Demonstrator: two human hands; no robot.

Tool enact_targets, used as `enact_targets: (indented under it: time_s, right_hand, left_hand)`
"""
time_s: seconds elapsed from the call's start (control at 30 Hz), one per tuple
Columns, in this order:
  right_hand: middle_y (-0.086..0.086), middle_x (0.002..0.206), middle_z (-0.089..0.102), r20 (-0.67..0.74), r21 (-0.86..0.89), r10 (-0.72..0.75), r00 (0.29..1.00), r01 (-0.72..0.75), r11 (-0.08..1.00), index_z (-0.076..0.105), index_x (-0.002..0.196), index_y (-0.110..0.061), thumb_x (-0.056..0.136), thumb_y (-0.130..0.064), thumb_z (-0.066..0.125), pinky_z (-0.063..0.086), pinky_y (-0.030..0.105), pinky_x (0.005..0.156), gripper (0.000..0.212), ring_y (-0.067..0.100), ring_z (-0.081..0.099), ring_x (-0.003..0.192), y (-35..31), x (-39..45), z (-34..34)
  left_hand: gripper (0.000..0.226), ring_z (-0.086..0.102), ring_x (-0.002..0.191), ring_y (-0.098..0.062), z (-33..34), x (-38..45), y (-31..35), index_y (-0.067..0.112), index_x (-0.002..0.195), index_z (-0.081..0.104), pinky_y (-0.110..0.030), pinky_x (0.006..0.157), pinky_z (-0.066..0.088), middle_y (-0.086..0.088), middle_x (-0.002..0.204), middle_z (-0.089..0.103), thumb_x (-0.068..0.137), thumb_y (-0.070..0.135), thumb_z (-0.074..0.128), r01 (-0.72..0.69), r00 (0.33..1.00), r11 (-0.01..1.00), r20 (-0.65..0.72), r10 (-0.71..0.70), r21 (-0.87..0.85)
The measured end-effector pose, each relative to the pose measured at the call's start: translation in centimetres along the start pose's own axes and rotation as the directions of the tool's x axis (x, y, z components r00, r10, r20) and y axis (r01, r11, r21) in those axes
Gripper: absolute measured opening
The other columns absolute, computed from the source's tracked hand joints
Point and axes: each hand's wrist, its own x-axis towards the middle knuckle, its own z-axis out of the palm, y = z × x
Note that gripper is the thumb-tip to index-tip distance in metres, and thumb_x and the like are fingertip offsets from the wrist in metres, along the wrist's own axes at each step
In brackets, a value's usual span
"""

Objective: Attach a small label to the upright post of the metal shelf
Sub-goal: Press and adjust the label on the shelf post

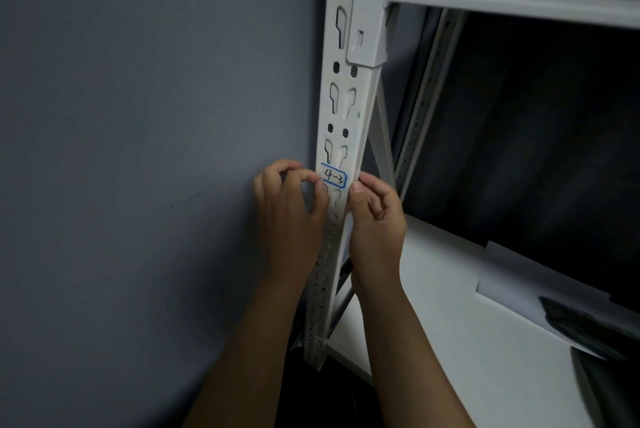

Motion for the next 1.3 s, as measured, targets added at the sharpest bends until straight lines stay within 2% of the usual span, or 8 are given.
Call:
enact_targets:
  time_s: [0.33,0.47,0.6,0.8,0.97,1.13,1.23,1.3]
  right_hand:
    - [0.008,0.101,0.07,0.001,-0.014,-0.002,1.0,0.002,1.0,0.059,0.101,-0.013,0.093,-0.005,0.057,0.054,0.016,0.069,0.012,0.008,0.07,0.088,0.2,0.1,-0.1]
    - [0.012,0.103,0.069,-0.001,-0.003,0.012,1.0,-0.012,1.0,0.059,0.103,-0.012,0.093,-0.005,0.057,0.053,0.015,0.069,0.012,0.01,0.07,0.09,0.1,0.1,-0.1]
    - [0.013,0.104,0.069,0.0,0.007,0.011,1.0,-0.011,1.0,0.058,0.105,-0.01,0.093,-0.004,0.057,0.054,0.016,0.069,0.013,0.009,0.07,0.09,0.1,0.1,0.0]
    - [0.017,0.107,0.069,-0.021,0.008,0.021,1.0,-0.021,1.0,0.059,0.104,-0.011,0.092,-0.005,0.057,0.053,0.015,0.068,0.014,0.015,0.07,0.092,0.2,0.0,0.1]
    - [0.01,0.105,0.069,0.001,-0.033,0.012,1.0,-0.012,0.999,0.058,0.108,-0.008,0.093,-0.005,0.057,0.055,0.017,0.069,0.016,0.011,0.07,0.092,0.1,0.0,-0.2]
    - [0.0,0.1,0.068,0.029,-0.078,0.0,1.0,0.002,0.997,0.057,0.109,-0.005,0.093,-0.004,0.056,0.057,0.019,0.073,0.017,0.002,0.069,0.089,-0.1,0.0,-0.4]
    - [0.0,0.097,0.068,-0.013,-0.09,-0.046,0.999,0.045,0.995,0.058,0.106,-0.003,0.093,-0.005,0.057,0.057,0.019,0.073,0.014,0.002,0.068,0.089,-0.5,-0.5,-0.4]
    - [-0.001,0.092,0.066,-0.074,-0.157,-0.12,0.99,0.107,0.982,0.06,0.099,-0.007,0.093,-0.009,0.058,0.055,0.017,0.07,0.006,0.004,0.067,0.087,-1.0,-1.1,-0.5]
  left_hand:
    - [0.006,0.026,0.098,0.001,0.4,0.0,-0.3,0.012,0.081,0.061,-0.001,0.07,0.031,-0.006,0.107,0.054,0.082,0.016,0.066,-0.016,1.0,1.0,-0.001,0.016,-0.006]
    - [0.006,0.032,0.099,-0.006,0.2,-0.2,-0.2,0.01,0.081,0.061,0.003,0.077,0.028,-0.008,0.106,0.054,0.082,0.016,0.064,-0.022,1.0,1.0,0.014,0.022,0.008]
    - [0.019,0.035,0.096,-0.008,-0.1,-0.1,-0.2,0.011,0.079,0.061,0.005,0.08,0.024,-0.009,0.104,0.054,0.081,0.027,0.053,-0.046,0.999,0.999,0.013,0.046,-0.012]
    - [0.019,0.034,0.096,-0.007,-0.2,-0.3,-0.2,0.012,0.079,0.06,-0.001,0.075,0.028,-0.008,0.106,0.054,0.08,0.029,0.053,-0.054,0.998,0.998,0.025,0.054,-0.022]
    - [0.017,0.027,0.097,0.002,-0.5,-0.5,-0.2,0.012,0.08,0.06,-0.002,0.068,0.03,-0.006,0.107,0.054,0.081,0.029,0.056,-0.038,0.998,0.999,0.048,0.038,-0.008]
    - [0.022,0.038,0.096,-0.01,-1.2,-0.6,0.0,0.01,0.079,0.061,0.003,0.082,0.026,-0.007,0.105,0.054,0.082,0.03,0.053,-0.092,0.995,0.994,0.035,0.094,-0.05]
    - [0.01,0.044,0.101,-0.014,-1.8,-0.5,0.2,0.012,0.082,0.063,0.001,0.082,0.03,0.003,0.104,0.048,0.085,0.021,0.062,-0.03,0.989,0.987,0.138,0.052,-0.16]
    - [0.006,0.05,0.104,-0.018,-2.1,-0.4,0.4,0.019,0.081,0.062,-0.012,0.085,0.041,0.007,0.105,0.047,0.086,0.018,0.065,0.07,0.971,0.969,0.238,-0.012,-0.236]
